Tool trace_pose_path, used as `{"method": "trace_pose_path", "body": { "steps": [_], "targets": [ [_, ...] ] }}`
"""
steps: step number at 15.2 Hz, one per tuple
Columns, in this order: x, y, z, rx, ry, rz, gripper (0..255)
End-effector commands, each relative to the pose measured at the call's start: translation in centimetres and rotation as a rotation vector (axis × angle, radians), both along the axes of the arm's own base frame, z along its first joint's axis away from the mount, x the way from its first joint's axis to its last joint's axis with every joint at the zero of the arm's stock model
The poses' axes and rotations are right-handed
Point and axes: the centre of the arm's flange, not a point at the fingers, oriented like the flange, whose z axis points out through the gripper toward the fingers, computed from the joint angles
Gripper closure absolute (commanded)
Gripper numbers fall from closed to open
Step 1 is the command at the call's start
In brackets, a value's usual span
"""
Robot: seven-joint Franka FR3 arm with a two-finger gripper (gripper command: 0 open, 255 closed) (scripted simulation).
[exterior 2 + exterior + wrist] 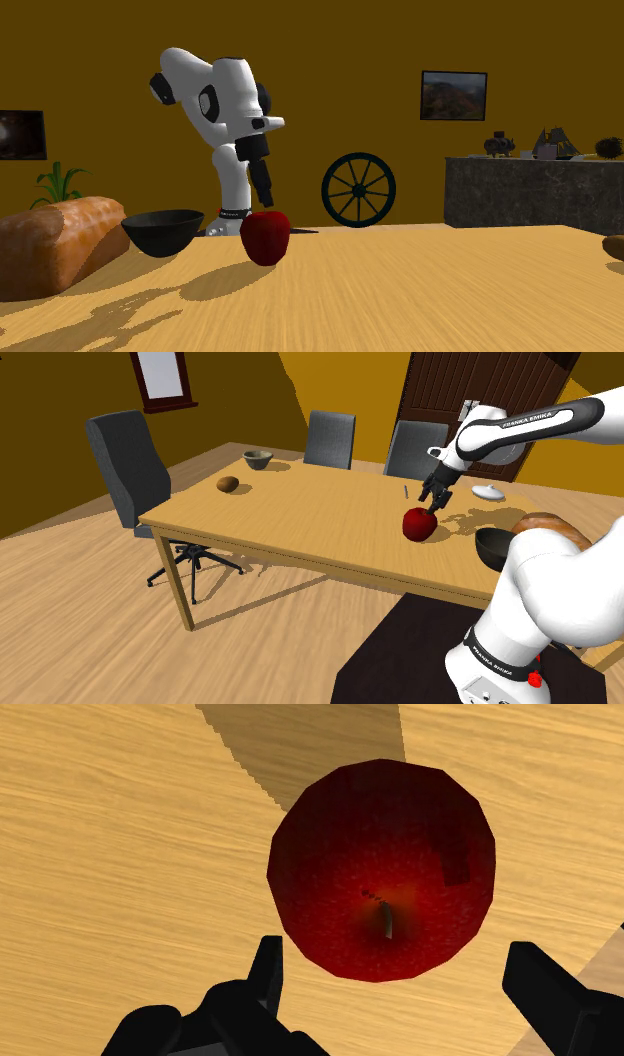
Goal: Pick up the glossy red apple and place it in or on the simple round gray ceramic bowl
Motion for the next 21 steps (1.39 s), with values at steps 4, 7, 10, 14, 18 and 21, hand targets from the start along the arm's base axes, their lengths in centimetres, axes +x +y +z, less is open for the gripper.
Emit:
{"method": "trace_pose_path", "body": {
  "steps": [4,7,10,14,18,21],
  "targets": [
    [0.0,0.0,0.0,0.0,0.0,0.0,255],
    [0.0,0.0,0.0,0.0,0.0,0.0,255],
    [0.0,0.0,0.0,0.0,0.0,0.0,255],
    [0.0,0.0,2.1,0.0,0.0,0.0,255],
    [0.0,0.0,4.2,0.0,0.0,0.0,255],
    [0.0,0.0,5.8,0.0,0.0,0.0,255]
  ]
}}
